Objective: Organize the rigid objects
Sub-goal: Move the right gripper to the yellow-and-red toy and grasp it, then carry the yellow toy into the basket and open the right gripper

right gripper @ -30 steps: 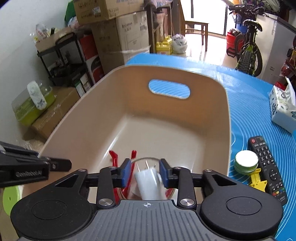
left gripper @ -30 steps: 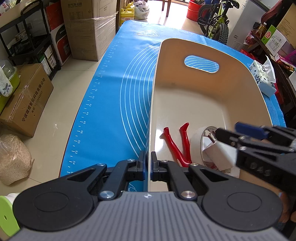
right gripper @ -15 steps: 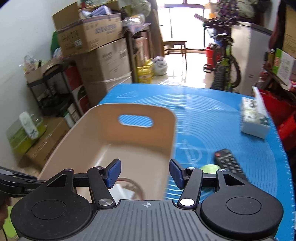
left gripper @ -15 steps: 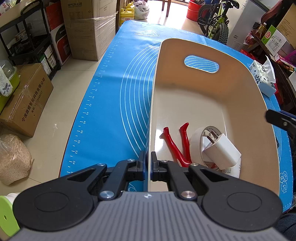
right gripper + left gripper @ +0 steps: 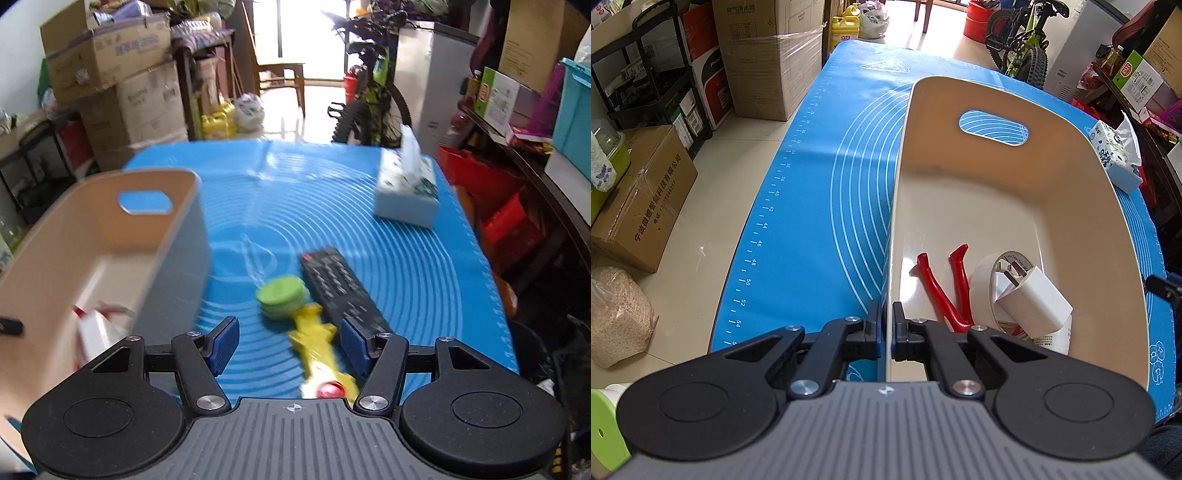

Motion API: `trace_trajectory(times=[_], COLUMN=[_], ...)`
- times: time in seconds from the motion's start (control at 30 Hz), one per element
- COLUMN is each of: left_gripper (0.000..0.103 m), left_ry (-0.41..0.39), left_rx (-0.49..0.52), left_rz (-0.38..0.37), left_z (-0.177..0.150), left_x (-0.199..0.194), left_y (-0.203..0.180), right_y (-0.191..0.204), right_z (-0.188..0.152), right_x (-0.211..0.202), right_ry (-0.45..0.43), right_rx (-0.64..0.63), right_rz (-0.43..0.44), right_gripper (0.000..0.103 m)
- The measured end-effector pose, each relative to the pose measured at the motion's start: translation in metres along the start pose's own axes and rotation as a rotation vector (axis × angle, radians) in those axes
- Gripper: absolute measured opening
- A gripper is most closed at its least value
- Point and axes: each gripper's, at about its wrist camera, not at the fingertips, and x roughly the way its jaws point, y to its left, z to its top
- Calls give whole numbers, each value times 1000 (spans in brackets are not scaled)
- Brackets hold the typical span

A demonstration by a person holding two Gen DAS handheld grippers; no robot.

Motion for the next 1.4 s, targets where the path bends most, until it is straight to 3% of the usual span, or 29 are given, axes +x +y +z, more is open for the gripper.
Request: trace_trajectory(times=[0.43, 0.83, 1.0, 1.07, 1.23, 1.3, 1.4], left_gripper=[6, 6, 6, 6, 6, 6, 6], left_ry=[2, 2, 3, 3, 4, 4, 4], left_rx=[2, 3, 5, 5, 7, 7, 7], left_rz=[2, 3, 5, 5, 9, 9, 9], left_z=[0, 0, -1, 0, -1, -1, -1], left_x=[0, 0, -1, -1, -1, -1, 0], left_y=[0, 0, 0, 0, 0, 0, 1], right_y=[-13, -9, -2, 1, 0, -2, -4], right_z=[-38, -31, -24, -22, -22, -23, -22], right_x=[38, 53, 68, 75, 83, 83, 83], right_ry=[88, 70, 100, 116, 133, 134, 138], right_rx=[-5, -82, -135, -153, -153, -150, -138], right_rz=[24, 11, 8, -3, -6, 4, 7], right_gripper=[65, 62, 56, 47, 47, 38, 36])
